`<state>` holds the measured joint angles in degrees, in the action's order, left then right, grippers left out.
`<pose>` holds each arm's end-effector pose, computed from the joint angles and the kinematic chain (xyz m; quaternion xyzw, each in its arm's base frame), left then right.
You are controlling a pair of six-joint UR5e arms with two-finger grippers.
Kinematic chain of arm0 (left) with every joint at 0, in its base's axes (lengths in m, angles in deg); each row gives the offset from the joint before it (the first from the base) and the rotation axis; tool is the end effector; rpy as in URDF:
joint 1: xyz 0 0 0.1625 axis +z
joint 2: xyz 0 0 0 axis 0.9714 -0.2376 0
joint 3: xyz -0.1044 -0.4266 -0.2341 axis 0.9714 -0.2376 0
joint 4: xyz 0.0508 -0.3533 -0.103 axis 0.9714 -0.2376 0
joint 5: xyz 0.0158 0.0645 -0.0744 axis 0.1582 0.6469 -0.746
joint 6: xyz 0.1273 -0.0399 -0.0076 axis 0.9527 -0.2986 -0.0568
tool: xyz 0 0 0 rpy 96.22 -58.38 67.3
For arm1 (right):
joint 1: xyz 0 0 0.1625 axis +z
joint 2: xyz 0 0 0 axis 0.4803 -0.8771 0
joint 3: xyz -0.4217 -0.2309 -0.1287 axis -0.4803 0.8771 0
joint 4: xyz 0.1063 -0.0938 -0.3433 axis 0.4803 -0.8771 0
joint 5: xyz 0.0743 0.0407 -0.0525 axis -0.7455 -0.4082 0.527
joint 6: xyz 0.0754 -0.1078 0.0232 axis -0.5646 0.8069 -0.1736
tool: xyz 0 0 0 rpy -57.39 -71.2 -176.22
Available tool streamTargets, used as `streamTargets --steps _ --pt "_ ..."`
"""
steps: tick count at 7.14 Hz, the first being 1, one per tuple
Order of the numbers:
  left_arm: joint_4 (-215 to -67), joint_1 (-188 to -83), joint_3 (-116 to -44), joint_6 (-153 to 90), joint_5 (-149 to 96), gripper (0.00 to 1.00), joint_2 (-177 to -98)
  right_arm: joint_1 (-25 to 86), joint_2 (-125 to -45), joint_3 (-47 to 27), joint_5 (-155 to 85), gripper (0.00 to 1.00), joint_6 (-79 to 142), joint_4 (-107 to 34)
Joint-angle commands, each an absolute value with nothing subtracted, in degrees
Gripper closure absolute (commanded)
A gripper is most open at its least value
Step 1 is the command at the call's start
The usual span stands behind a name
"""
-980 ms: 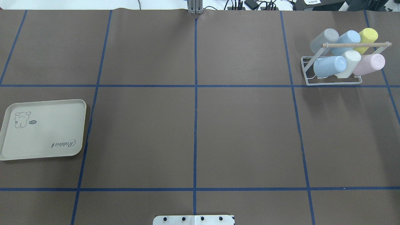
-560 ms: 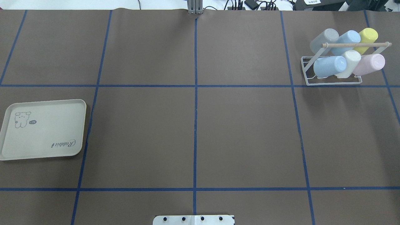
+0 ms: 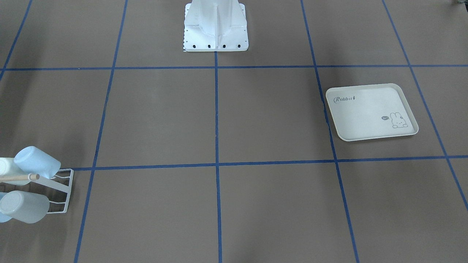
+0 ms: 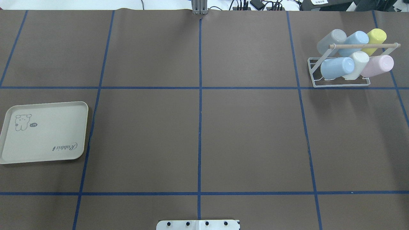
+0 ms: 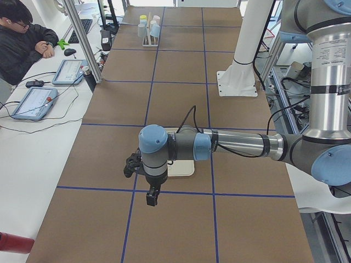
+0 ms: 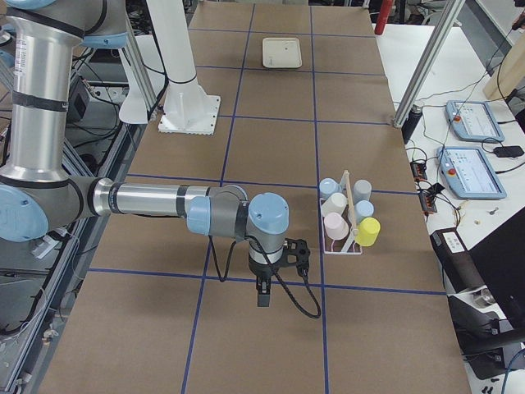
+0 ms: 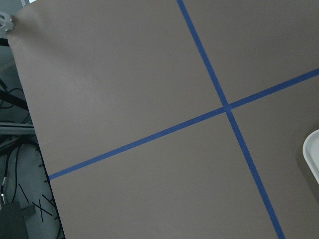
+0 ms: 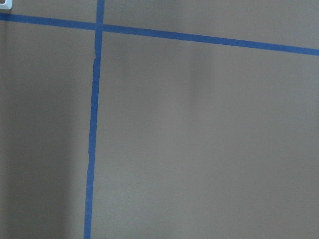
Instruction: Transfer IKEA cup to right arm and place on rack
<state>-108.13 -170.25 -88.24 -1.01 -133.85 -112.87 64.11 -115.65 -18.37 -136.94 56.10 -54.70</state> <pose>-0.0767 -0.3917 0.7432 0.0371 0.3320 0.0902 0.9382 0.0733 -0.3436 0.7628 -0.0035 -0.3034 -0.0310 0.9524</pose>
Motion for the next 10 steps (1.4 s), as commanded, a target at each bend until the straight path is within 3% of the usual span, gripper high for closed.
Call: streamTargets --steps 1,10 --pt "-108.0 -170.2 -88.5 -1.1 -137.4 0.00 -112.2 64.1 -115.6 -18.4 -137.0 0.00 56.2 -54.7" --pt "-112.5 -170.1 -90.4 -0.8 -137.0 0.00 -113.7 64.1 -115.9 -18.9 -139.5 0.01 56.3 -54.7"
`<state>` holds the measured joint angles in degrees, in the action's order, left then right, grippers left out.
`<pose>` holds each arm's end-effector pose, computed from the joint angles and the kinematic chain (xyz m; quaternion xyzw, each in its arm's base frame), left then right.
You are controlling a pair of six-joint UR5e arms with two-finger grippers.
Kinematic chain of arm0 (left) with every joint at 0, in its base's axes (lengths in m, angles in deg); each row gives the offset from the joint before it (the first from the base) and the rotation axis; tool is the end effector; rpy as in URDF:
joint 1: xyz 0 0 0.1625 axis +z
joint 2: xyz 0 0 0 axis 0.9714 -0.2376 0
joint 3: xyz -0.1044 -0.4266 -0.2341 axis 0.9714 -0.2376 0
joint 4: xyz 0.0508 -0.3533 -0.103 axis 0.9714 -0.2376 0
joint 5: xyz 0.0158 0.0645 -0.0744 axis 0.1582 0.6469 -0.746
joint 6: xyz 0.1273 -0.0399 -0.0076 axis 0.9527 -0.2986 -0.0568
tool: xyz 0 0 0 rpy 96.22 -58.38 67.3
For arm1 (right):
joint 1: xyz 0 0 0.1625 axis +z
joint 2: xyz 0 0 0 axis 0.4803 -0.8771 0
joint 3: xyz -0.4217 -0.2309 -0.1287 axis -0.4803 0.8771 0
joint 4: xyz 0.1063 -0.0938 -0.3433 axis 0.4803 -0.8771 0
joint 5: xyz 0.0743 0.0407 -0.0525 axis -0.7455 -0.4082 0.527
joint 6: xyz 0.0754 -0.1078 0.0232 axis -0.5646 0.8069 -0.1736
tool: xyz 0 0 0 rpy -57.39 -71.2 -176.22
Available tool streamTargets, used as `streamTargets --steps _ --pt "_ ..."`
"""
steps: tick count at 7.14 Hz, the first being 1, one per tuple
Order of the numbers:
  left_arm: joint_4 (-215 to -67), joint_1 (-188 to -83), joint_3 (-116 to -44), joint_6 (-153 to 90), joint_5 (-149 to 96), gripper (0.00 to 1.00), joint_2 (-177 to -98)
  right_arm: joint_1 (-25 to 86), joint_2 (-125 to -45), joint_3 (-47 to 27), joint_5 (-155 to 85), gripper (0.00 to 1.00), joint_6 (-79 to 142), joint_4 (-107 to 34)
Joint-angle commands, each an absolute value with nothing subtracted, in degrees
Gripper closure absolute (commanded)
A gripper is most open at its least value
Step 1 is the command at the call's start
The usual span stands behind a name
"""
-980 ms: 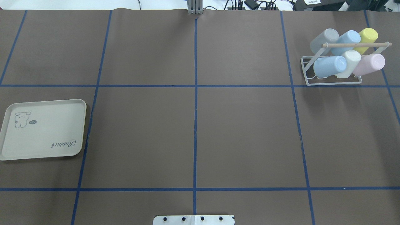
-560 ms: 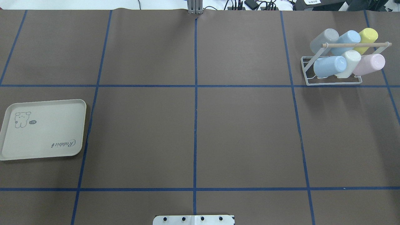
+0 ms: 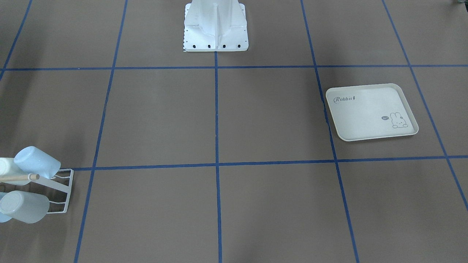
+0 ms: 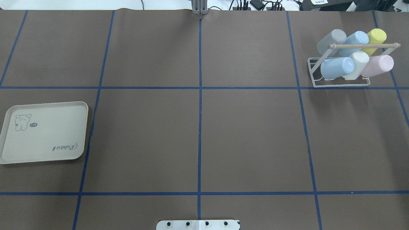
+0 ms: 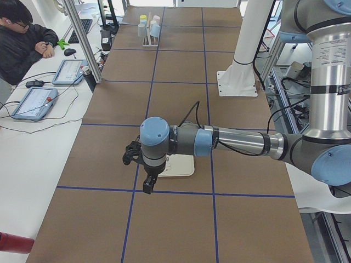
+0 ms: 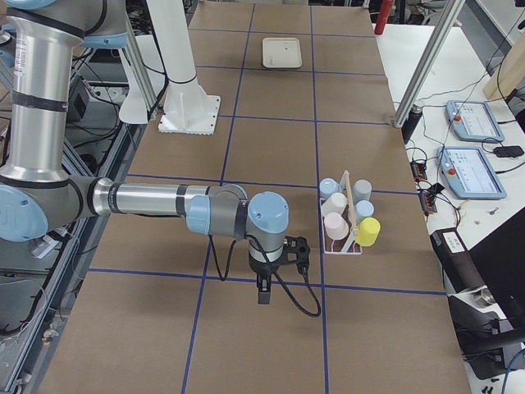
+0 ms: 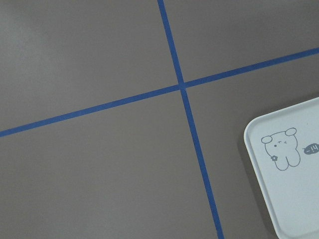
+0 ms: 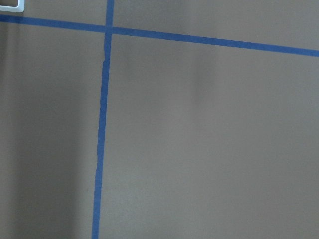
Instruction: Transfer IKEA cup to right arm and place on rack
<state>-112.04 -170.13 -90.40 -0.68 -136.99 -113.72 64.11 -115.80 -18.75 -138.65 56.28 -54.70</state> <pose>-0.0715 -0.4098 0.7087 0.0978 0.3472 0.1138 0.9257 0.0701 -0.3431 0.7585 0.0004 -0.3173 -0.0325 0.9478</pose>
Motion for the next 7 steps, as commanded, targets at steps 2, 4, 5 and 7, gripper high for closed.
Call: streamTargets --steps 2,4,5,7 --pt "-112.5 -170.1 -90.3 -0.9 -137.0 0.00 -113.5 64.1 -116.0 -19.0 -139.7 0.01 56.3 -54.7" --pt "-112.4 -170.1 -90.0 -0.9 -136.9 0.00 -113.3 64.1 -116.2 -19.1 -139.8 0.01 56.3 -54.7" --pt "-112.4 -170.1 -89.5 -0.9 -136.9 0.00 -113.3 64.1 -116.2 -19.0 -139.8 0.01 56.3 -54.7" --pt "-112.3 -170.1 -89.4 -1.0 -136.9 0.00 -113.3 64.1 -116.2 -19.0 -139.8 0.01 56.3 -54.7"
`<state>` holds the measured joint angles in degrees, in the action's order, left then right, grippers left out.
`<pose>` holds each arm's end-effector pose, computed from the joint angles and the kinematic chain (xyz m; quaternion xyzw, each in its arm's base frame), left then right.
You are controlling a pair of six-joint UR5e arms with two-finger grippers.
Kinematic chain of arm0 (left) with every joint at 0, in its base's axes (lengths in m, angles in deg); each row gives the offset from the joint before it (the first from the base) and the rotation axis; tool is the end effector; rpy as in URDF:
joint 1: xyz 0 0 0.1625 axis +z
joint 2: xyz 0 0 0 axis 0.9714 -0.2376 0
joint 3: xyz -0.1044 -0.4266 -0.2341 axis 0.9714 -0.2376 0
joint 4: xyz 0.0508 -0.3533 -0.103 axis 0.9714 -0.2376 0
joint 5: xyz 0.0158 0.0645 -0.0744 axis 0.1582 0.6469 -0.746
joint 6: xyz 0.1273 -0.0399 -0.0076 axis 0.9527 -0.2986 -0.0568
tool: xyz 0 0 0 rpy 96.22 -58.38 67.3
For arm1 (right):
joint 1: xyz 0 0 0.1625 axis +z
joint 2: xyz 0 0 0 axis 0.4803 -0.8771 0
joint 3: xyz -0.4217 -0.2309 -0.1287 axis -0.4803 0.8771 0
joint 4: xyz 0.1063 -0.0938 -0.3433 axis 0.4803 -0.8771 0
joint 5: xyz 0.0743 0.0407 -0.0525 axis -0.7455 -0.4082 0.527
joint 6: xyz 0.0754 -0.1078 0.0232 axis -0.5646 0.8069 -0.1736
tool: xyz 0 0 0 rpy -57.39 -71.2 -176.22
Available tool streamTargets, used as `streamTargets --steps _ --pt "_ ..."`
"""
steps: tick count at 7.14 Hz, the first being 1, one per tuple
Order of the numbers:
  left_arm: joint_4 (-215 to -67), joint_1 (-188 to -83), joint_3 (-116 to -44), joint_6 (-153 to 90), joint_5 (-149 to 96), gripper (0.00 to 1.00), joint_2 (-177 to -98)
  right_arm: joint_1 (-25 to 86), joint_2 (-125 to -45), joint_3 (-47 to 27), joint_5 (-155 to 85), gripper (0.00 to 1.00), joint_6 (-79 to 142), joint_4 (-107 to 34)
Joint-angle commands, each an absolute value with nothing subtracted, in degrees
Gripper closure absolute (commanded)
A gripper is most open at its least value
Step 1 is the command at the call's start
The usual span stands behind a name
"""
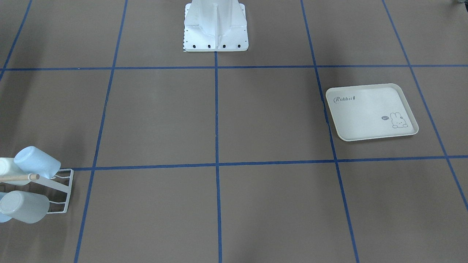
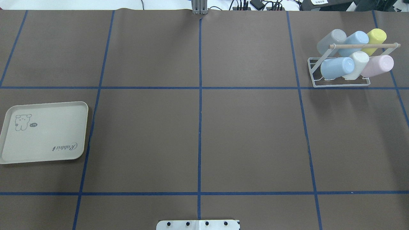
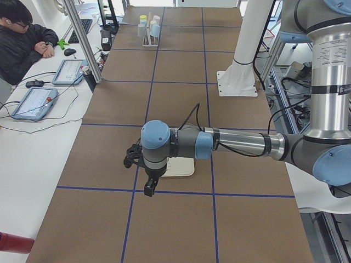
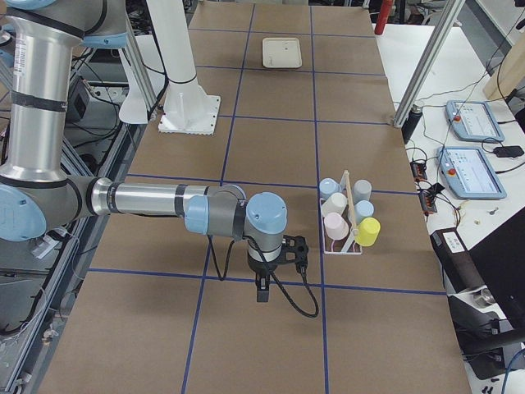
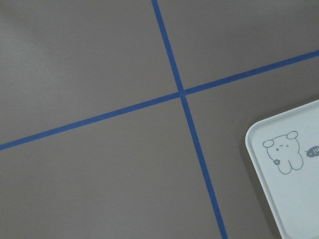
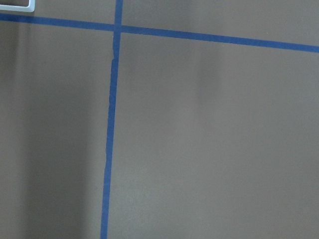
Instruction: Transfer IKEA cup to right arm and place on rack
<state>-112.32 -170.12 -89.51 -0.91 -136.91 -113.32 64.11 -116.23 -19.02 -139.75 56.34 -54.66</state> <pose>-0.0713 -0.4056 0.7181 0.0889 0.3482 0.1090 0.9268 0.0679 -0.3394 0.7574 0.0005 -0.3265 -0.0322 0.9447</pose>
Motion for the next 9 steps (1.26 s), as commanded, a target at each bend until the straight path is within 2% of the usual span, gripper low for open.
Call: streamTargets --steps 1,9 --pt "-112.3 -170.1 -89.4 -1.0 -136.9 0.00 -113.3 64.1 -116.2 -19.0 -139.8 0.01 56.3 -54.7" --pt "-112.4 -170.1 -90.2 -1.0 -137.0 0.00 -113.0 64.1 -116.2 -18.8 -139.9 0.01 56.3 -54.7"
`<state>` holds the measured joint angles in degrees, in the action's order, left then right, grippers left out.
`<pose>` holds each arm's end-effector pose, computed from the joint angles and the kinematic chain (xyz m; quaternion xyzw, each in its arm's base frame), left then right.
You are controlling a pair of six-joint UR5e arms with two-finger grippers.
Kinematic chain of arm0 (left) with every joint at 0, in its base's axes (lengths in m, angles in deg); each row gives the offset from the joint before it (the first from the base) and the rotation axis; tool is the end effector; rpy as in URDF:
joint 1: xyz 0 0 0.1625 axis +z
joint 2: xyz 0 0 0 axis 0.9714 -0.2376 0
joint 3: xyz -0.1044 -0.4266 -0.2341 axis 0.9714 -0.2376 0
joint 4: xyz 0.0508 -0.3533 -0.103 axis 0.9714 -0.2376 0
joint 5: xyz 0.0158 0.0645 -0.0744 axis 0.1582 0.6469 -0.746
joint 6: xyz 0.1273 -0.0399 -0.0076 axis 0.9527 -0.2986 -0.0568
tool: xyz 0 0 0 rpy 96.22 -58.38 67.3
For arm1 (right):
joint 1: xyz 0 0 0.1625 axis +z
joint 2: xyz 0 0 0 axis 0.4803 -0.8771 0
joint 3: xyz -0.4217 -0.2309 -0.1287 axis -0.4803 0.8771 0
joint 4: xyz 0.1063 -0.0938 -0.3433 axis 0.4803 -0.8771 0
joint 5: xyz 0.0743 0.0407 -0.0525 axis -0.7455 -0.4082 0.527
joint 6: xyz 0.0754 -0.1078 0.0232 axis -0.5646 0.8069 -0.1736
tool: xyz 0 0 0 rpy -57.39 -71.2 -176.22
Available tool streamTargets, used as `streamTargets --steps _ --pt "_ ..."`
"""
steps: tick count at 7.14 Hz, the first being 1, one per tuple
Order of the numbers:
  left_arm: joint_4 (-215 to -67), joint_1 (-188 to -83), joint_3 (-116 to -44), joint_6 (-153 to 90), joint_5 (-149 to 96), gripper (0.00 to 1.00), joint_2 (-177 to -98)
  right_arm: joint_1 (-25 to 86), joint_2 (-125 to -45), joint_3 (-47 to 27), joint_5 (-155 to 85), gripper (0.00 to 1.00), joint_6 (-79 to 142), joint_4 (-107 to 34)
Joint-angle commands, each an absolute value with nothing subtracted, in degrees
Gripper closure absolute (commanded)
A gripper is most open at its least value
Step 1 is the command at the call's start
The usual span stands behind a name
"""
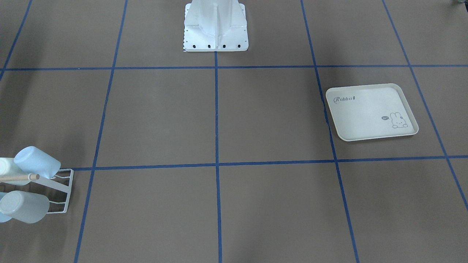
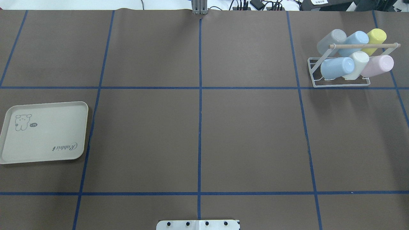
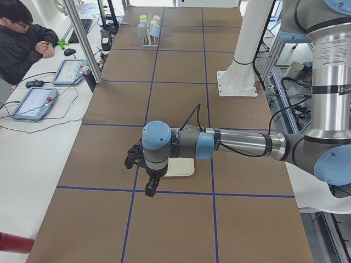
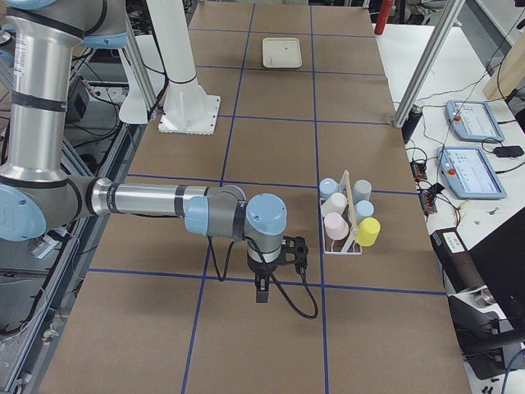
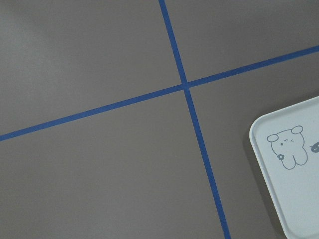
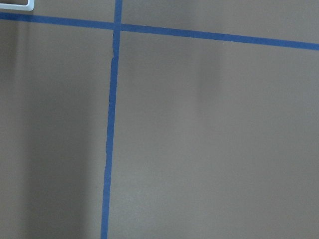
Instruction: Transfer IKEA cup to right arm and place on rack
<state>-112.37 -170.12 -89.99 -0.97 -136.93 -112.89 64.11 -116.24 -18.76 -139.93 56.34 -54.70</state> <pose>-0.0710 -0.4020 0.7173 0.0896 0.3483 0.1088 0.9267 0.0675 -0.3387 0.7592 -0.0019 -0.3282 -0.0313 0.9441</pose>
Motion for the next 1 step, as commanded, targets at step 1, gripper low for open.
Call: streamTargets --steps 1 --pt "-112.5 -170.1 -90.2 -1.0 -137.0 0.00 -113.0 64.1 -116.2 -18.7 -139.9 0.01 56.3 -54.7"
